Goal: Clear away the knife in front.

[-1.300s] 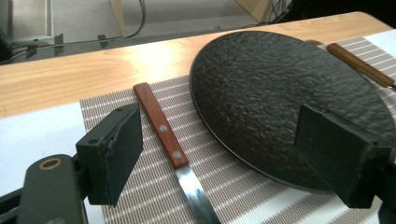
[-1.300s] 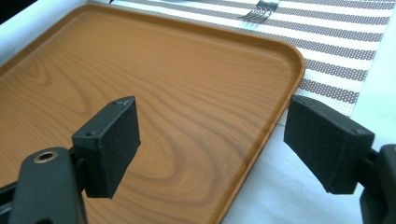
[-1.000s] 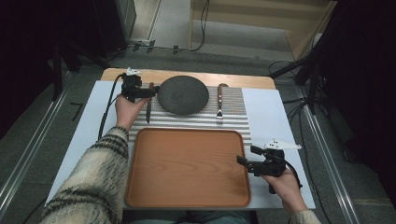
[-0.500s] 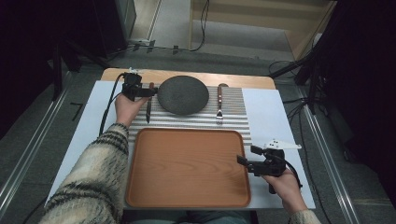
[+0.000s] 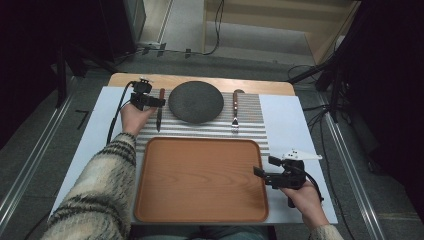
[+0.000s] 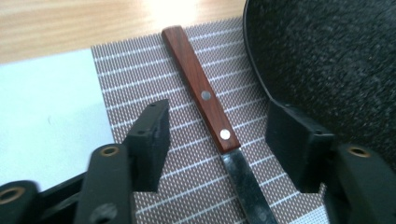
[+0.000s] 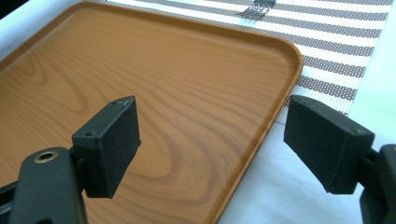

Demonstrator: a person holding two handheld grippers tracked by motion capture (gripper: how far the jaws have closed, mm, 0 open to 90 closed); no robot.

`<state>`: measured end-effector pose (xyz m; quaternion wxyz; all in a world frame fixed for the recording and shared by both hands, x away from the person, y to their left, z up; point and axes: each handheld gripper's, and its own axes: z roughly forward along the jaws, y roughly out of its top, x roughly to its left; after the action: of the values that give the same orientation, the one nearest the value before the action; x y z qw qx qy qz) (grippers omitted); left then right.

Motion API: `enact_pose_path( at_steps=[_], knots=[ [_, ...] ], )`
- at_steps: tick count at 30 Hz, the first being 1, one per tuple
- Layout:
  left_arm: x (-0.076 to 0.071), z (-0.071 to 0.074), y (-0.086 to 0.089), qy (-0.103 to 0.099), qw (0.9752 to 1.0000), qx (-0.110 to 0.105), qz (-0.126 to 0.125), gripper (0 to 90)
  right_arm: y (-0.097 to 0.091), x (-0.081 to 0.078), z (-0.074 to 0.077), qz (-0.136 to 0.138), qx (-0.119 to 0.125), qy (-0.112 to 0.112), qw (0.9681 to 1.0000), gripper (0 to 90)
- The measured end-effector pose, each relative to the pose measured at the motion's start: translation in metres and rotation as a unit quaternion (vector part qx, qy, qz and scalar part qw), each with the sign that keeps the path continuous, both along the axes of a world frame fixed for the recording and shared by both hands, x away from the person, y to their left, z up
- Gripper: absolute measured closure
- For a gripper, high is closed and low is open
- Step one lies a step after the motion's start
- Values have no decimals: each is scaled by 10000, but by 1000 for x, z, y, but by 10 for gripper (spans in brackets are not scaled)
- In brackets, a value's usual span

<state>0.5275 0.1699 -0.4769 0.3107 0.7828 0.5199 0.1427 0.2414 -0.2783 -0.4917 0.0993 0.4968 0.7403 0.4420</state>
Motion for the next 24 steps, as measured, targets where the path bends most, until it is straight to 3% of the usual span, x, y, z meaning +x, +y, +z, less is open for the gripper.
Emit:
enact_pose_path(
  at_steps=[5, 8, 10, 13, 18, 21, 24],
  knots=[
    [1, -3, -4, 63, 9998, 164, -115, 537, 0, 0, 0, -18, 13, 10, 10000, 165],
    [1, -3, -6, 100, 9997, 212, -114, 562, -1, 0, 0, -17, 7, 3, 10000, 166],
    [2, -6, -8, 143, 9992, 365, -113, 586, -1, 0, 0, -18, 5, 3, 10000, 166],
    [3, -8, -10, 194, 9991, 360, -102, 601, -1, 0, 0, -20, 4, 1, 10000, 166],
    [2, -10, -14, 116, 9987, 496, 56, 632, -1, -1, 0, -29, 0, 2, 10000, 166],
    [-2, -12, -19, -64, 9974, 693, 184, 660, -1, 0, 0, -30, -3, 5, 10000, 166],
    [-5, -14, -19, -156, 9972, 607, 405, 685, -1, 0, 0, -21, -6, 9, 10000, 166]
  ],
)
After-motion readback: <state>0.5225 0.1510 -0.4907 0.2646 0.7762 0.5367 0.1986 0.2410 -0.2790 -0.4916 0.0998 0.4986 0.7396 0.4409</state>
